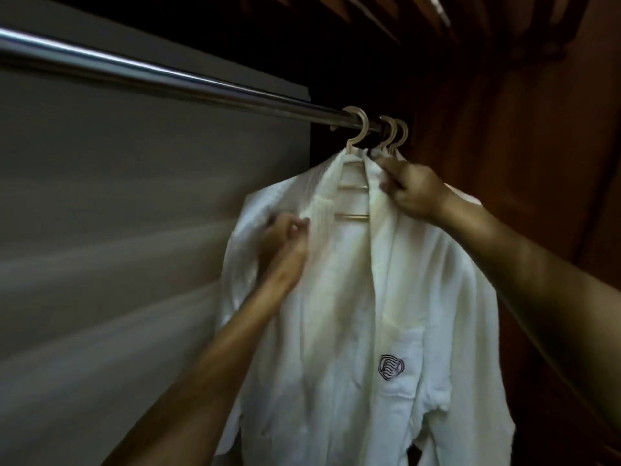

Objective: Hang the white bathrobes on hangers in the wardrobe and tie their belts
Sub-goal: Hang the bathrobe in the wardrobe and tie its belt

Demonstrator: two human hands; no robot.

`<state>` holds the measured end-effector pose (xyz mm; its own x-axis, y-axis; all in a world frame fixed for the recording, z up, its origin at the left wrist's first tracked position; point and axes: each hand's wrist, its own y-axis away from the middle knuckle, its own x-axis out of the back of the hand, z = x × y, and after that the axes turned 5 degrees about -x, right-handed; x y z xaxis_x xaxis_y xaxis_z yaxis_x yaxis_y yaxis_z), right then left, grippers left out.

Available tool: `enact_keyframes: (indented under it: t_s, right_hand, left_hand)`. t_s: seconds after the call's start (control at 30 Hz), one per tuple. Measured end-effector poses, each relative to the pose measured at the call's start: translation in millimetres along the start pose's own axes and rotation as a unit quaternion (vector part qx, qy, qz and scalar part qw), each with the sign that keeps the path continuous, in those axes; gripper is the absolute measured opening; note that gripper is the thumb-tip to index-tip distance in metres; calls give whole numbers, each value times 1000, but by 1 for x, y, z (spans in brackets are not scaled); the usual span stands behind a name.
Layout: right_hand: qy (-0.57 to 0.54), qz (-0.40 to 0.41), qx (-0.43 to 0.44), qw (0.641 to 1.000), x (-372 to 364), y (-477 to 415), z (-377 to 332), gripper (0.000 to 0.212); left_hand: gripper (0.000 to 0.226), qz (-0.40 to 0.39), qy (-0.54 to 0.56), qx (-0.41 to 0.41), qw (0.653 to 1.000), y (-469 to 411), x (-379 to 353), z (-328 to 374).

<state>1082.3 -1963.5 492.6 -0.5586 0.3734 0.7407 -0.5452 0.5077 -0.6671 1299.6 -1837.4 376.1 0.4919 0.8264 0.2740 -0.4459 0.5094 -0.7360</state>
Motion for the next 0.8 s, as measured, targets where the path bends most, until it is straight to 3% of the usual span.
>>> enact_keyframes:
  t_s: [0.07, 0.1, 0.2, 0.23, 0.33, 0.4, 0.5, 0.6, 0.67, 0.73, 0.8]
  right_hand:
    - [-10, 23, -8, 1000, -6, 12, 3, 53]
    - [-17, 31, -23, 999, -6, 17, 4, 50]
    - [8, 48, -50, 998, -2, 36, 13, 40]
    - [22, 59, -52, 997, -1, 44, 18, 38]
    - [4, 94, -85, 992, -2, 70, 36, 41]
    - [-81, 107, -152, 979, -1, 81, 49, 46]
    - [-270, 71, -273, 921, 0, 101, 61, 64]
    - [-258, 38, -314, 913, -17, 137, 64, 53]
    - [-262, 43, -350, 898, -37, 163, 63, 50]
    - [-254, 43, -389, 885, -64, 187, 67, 59]
    - [-227, 13, -449, 864, -91, 217, 71, 73]
  left_hand:
    - [46, 101, -95, 6, 990, -26, 16, -24]
    - [52, 95, -119, 28, 988, -34, 24, -33]
    - [103, -80, -86, 78, 990, -34, 36, -77]
    - [104, -128, -54, 110, 984, -25, 41, -94]
    - [79, -207, 46, 229, 950, 1, 56, -134]
    - [76, -238, 38, 242, 940, 16, 66, -153]
    - [69, -282, 51, 253, 924, 47, 83, -173]
    - [65, -333, 45, 288, 897, 88, 97, -198]
    - [54, -301, 19, 324, 897, 119, 105, -221]
    - [43, -190, -45, 366, 910, 149, 115, -244]
    - [43, -100, -137, 346, 923, 173, 127, -260]
